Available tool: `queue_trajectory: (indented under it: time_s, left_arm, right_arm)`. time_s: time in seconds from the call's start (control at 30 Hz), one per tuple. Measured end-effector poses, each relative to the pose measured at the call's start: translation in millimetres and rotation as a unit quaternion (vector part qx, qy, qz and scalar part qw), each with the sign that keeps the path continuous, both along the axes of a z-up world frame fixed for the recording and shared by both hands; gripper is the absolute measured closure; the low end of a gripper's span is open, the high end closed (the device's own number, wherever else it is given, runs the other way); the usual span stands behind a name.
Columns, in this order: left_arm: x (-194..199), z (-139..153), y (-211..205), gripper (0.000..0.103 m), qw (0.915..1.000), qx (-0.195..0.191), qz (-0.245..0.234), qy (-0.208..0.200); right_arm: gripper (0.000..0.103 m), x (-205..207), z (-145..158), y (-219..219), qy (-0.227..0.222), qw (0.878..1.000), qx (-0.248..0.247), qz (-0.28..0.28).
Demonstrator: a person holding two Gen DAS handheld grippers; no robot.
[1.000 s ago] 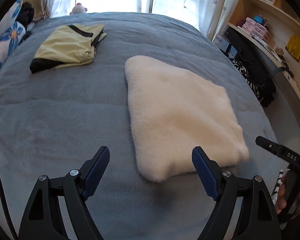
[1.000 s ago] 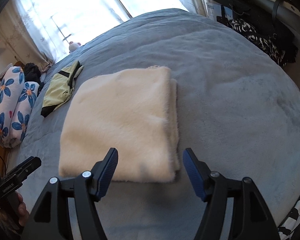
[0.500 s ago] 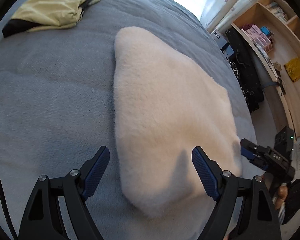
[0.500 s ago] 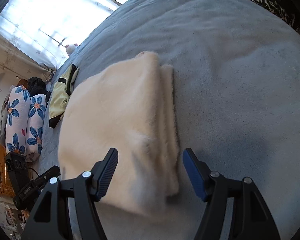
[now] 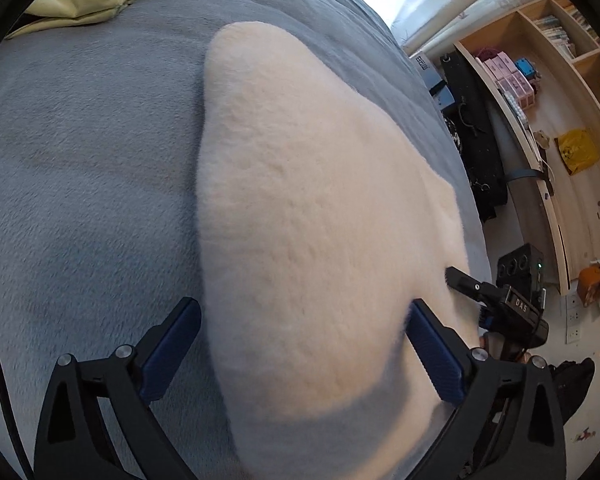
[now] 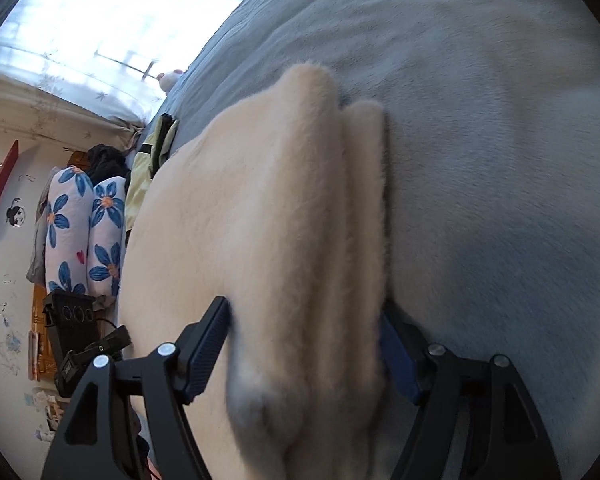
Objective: Fold large clothes
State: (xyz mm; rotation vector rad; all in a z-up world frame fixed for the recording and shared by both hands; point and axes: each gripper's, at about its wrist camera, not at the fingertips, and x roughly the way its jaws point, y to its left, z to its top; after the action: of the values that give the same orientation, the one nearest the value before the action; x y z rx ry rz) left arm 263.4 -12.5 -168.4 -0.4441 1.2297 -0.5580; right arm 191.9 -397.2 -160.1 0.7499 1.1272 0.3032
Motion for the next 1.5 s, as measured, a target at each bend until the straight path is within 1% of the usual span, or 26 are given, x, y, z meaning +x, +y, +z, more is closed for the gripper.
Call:
queue_trajectory:
  time_s: [0.1,0.17,0.33,0.47,0.57,0.63,0.67,0.7,0.73,0.77,0.8,0.87,0.93,1.03,1.13,1.2,1.37,1.5]
  left_arm:
    - [6.9,-3.7,-6.7,0.002,1.0000,-0.004,-0.008,-0.001]
    - [13.0,-6.7,-13.3,0.002,0.9999,-0.005,-0.012,0.002]
    - [25.9,-9.4,-27.1,0.000,0.9997,0.010,-0.023,0.007]
    - [31.7,-9.5,-36.2,0.000,0.9994,0.021,-0.026,0.008]
    - [30.3,-5.7,-39.6,0.000,0.9991,0.034,-0.024,0.004]
    - [28.0,-1.4,-41.8,0.001,0.9987,0.046,-0.022,-0.003]
    - [25.9,1.3,-43.1,0.003,0.9984,0.052,-0.021,-0.008]
    - [24.1,3.7,-44.2,0.005,0.9978,0.061,-0.022,-0.016]
    - [22.5,6.8,-45.4,0.011,0.9971,0.069,-0.022,-0.025]
    - [20.3,10.7,-46.9,0.017,0.9959,0.080,-0.024,-0.037]
    - [17.2,16.0,-49.4,0.020,0.9940,0.093,-0.028,-0.051]
    - [12.1,27.5,-54.3,0.027,0.9901,0.114,-0.031,-0.076]
    - [8.6,38.1,-57.2,0.030,0.9869,0.127,-0.030,-0.094]
    - [4.9,55.2,-59.4,0.032,0.9821,0.144,-0.033,-0.118]
    - [1.0,71.6,-48.9,0.033,0.9793,0.152,-0.035,-0.130]
    - [-4.0,81.7,-36.0,0.033,0.9771,0.159,-0.034,-0.137]
    - [-9.8,108.5,13.4,0.033,0.9731,0.173,-0.017,-0.151]
    - [-4.5,134.2,68.3,0.033,0.9693,0.190,0.003,-0.157]
  right_arm:
    - [0.026,8.4,-6.7,-0.5,-0.001,1.000,0.018,0.005]
    - [0.025,12.7,-8.8,0.3,-0.002,1.000,0.020,0.010]
    - [0.025,21.1,-10.4,5.9,-0.001,1.000,0.016,0.012]
    - [0.026,22.3,-7.6,10.1,-0.001,1.000,0.003,0.013]
    - [0.029,26.0,-2.4,16.2,0.003,1.000,-0.007,0.008]
    - [0.036,24.2,2.6,19.4,0.003,1.000,-0.016,0.006]
    - [0.039,23.3,5.6,21.9,0.002,1.000,-0.020,0.005]
    - [0.044,23.0,10.7,25.5,0.002,1.000,-0.028,0.006]
    - [0.051,22.6,15.6,29.1,-0.001,0.999,-0.035,0.007]
    - [0.054,22.3,19.7,31.5,-0.004,0.999,-0.041,0.008]
    - [0.057,22.0,25.6,35.3,-0.006,0.999,-0.051,0.010]
    - [0.059,21.0,38.3,44.4,-0.013,0.997,-0.074,0.014]
    - [0.060,18.6,53.9,56.6,-0.024,0.995,-0.098,0.017]
    - [0.060,12.7,73.7,72.4,-0.038,0.992,-0.117,0.018]
    - [0.060,7.8,86.5,90.0,-0.045,0.990,-0.132,0.026]
    - [0.060,6.2,93.1,101.6,-0.048,0.990,-0.130,0.030]
    - [0.060,10.8,110.8,143.8,-0.069,0.989,-0.122,0.048]
    - [0.060,33.5,129.6,194.5,-0.089,0.988,-0.102,0.072]
